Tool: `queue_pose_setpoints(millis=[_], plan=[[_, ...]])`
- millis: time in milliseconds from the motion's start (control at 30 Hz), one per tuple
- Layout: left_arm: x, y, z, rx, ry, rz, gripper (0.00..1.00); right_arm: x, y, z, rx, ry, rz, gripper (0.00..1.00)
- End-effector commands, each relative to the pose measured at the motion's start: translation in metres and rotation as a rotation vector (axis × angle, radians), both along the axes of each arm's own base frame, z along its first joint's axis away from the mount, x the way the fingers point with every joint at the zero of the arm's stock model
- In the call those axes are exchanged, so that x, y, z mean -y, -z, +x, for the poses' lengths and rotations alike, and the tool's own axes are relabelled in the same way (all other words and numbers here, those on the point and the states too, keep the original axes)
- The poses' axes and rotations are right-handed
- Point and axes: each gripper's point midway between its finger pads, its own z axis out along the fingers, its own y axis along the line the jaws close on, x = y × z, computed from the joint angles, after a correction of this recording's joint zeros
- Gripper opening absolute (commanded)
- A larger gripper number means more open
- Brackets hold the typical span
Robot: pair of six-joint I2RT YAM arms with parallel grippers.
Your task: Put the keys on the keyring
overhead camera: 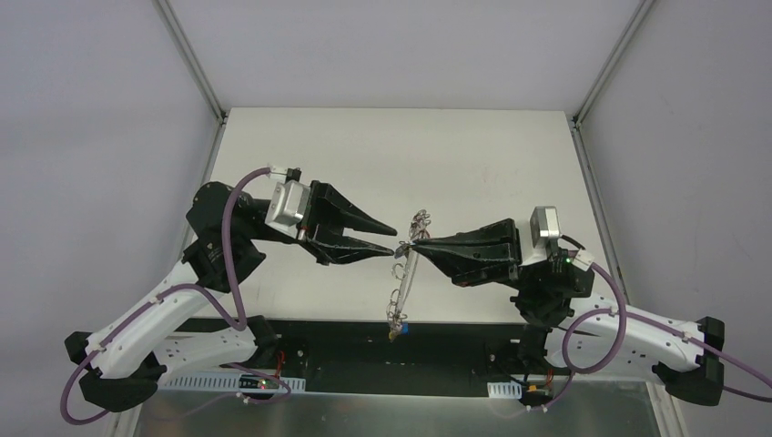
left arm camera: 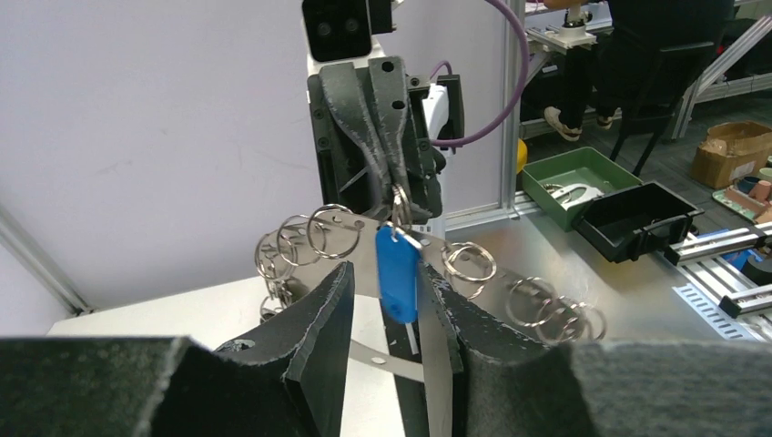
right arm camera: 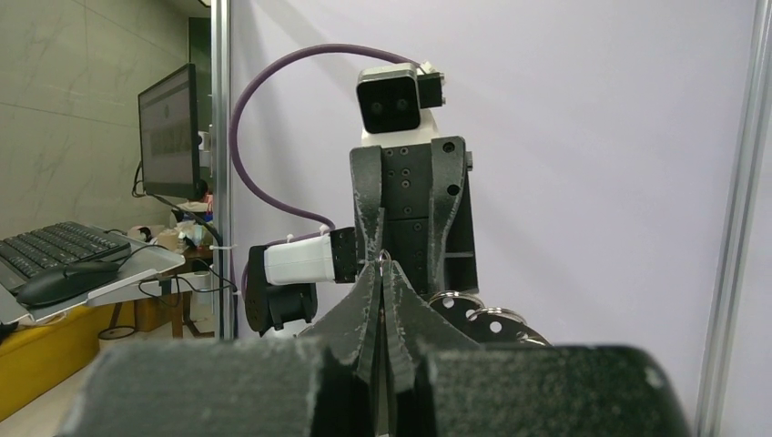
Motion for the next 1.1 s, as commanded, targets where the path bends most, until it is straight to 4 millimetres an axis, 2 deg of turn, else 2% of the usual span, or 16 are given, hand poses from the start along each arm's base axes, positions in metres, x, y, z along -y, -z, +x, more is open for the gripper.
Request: queue_pose_setpoints(millis=[0,200,467,1067], plan=[[-0.019,-0.028,-0.023,0.078,0.041,-0.086,0.31,0.020,-0.026,-0.003,0.023,0.023,0.095,0.00],[-0.018,-0.026,-0.023,0.063,0.049,-0.083,0.37,0.016,-0.027,-0.002,0.023,0.024,0.090,0.00],[-0.011,-0.017,-0.017,0.041,0.045,-0.064,0.40,0.010,-0.027,-0.002,0.025,0.013,0.080,0.00],[-0.005,0.000,-0.013,0.024,0.043,-0.009,0.37,0.009,-0.031,-0.005,0.042,0.002,0.087,0.00]])
